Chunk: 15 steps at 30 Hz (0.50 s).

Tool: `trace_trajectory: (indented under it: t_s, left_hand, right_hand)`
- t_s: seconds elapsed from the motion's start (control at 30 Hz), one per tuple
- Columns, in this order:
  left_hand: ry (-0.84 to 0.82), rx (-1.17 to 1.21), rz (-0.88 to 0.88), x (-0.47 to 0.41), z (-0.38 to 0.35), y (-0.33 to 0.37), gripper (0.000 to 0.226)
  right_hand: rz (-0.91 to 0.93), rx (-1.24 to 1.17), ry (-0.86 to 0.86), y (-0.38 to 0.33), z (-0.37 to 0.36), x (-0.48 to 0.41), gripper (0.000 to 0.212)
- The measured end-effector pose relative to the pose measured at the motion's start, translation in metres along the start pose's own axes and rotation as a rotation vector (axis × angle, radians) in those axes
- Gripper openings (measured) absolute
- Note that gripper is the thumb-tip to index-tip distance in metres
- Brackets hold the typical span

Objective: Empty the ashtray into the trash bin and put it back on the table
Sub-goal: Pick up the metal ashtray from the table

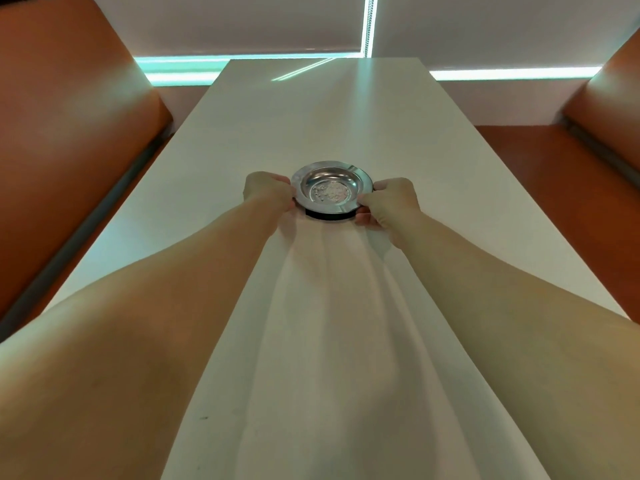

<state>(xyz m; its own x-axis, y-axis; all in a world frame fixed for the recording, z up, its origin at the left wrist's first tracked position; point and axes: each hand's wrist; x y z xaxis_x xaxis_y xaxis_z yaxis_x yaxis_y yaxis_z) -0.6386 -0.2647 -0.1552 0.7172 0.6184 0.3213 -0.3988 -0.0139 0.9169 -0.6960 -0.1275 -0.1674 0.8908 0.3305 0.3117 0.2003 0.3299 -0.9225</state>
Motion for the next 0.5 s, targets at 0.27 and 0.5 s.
trace_trajectory:
  t_s: [0.27, 0.5]
  left_hand:
    - [-0.038, 0.074, -0.031, 0.023, 0.008, 0.0, 0.029]
    - [-0.117, 0.117, -0.056, 0.081, 0.025, 0.004, 0.033]
  right_hand:
    - [0.005, -0.225, -0.032, 0.005, 0.001, 0.024, 0.027]
    - [0.021, -0.388, -0.058, -0.005, 0.015, 0.083, 0.025]
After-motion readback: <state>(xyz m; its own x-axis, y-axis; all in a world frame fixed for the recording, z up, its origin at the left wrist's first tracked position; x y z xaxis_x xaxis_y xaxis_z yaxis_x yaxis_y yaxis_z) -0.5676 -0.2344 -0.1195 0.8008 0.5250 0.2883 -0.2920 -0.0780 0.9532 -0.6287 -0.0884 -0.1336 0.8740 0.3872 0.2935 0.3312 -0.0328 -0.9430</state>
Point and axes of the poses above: each hand's wrist, its own x-axis away from the middle knuckle, its own z-axis out of the back of the hand, y = z × x, and after that the axes turned 9 degrees about -y, right-handed
